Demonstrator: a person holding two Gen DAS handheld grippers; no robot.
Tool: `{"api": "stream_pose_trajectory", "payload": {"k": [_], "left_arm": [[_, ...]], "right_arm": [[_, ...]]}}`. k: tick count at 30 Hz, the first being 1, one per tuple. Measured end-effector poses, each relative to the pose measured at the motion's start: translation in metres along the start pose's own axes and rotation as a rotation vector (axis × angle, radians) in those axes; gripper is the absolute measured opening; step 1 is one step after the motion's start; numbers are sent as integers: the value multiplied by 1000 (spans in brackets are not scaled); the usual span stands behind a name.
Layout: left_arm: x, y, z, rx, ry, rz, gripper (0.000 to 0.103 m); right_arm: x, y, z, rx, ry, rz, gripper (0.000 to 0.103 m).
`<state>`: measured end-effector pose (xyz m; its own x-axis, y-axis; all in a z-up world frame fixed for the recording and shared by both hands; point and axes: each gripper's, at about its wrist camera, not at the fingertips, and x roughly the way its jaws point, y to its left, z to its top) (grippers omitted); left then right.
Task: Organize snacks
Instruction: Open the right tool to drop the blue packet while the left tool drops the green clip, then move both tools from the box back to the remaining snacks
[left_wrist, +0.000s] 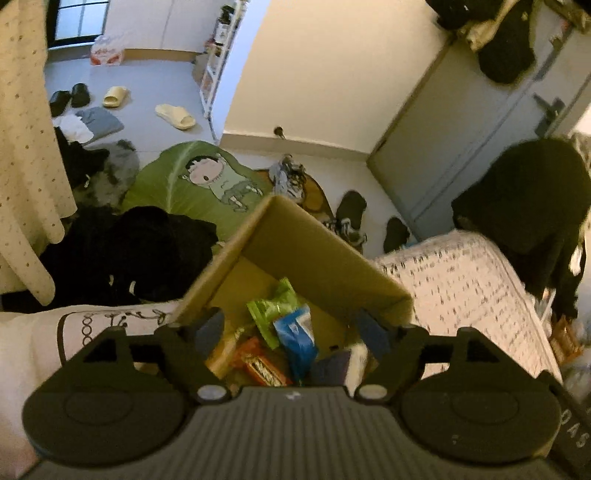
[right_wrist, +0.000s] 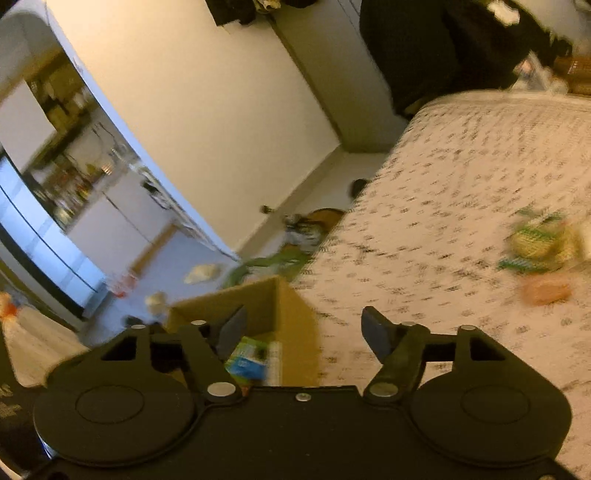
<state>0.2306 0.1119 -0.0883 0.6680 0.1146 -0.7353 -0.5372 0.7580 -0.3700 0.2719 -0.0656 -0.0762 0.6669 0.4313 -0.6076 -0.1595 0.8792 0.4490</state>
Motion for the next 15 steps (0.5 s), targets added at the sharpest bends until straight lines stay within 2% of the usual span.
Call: {"api": "stream_pose_trajectory", "payload": {"k": [6,12,15], "left_arm": [[-7,-14,-7,37,15,-23,86],[-15,-32,-11,119,30,-97,88],[-25,-48,-17,177,6,-122,88]], "right_arm": [[-21,-22,11,-38,7,-108,81],[-38,-42,13,-64,26,-184,81],[-48,-50,16,-99,29,-204,89]]}}
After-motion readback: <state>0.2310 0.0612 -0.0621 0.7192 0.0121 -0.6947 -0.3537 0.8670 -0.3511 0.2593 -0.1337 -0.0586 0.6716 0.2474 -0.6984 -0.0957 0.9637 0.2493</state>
